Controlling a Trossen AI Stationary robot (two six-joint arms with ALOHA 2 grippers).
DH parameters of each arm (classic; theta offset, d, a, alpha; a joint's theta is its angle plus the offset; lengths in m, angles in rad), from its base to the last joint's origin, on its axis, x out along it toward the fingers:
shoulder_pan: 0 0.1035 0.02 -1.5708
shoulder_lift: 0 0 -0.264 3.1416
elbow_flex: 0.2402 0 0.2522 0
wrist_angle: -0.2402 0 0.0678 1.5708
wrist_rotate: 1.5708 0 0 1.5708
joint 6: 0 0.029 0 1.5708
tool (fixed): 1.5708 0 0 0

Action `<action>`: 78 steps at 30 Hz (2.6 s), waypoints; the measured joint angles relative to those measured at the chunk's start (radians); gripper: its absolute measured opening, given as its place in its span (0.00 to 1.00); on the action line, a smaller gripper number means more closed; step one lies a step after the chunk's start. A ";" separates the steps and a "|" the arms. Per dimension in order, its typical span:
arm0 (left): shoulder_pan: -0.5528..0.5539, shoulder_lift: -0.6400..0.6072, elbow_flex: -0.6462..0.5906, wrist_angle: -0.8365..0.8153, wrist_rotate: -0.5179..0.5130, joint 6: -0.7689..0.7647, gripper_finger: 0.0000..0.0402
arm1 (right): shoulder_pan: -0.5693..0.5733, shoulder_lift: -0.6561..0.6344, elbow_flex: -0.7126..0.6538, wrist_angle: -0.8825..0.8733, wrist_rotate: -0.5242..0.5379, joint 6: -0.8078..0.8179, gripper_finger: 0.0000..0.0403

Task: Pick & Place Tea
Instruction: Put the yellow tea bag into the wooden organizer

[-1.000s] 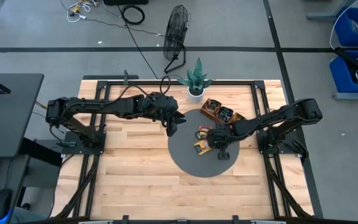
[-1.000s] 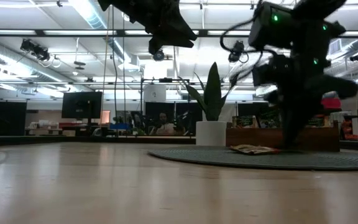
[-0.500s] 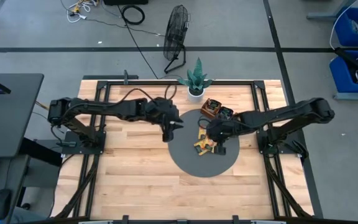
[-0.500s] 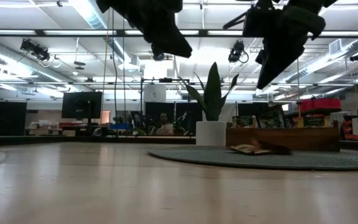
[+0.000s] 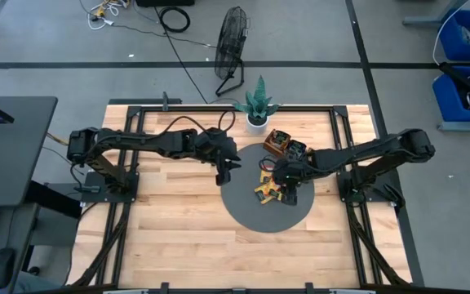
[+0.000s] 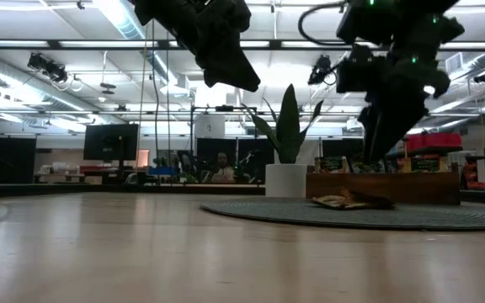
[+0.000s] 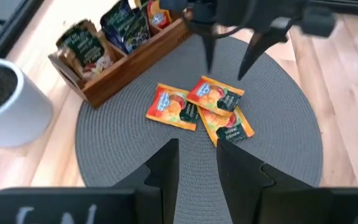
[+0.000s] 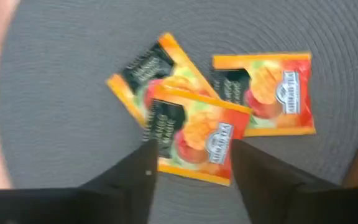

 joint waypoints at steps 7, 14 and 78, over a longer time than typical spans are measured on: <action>-0.002 0.000 0.000 0.009 0.003 -0.048 0.28 | -0.058 0.027 -0.080 0.074 0.034 0.028 0.64; -0.002 -0.001 0.000 0.010 0.004 -0.067 0.28 | -0.075 0.078 -0.099 0.117 0.021 0.004 0.54; 0.023 -0.053 -0.001 0.502 -0.218 -0.209 0.28 | -0.074 -0.211 0.166 0.496 0.700 0.357 0.00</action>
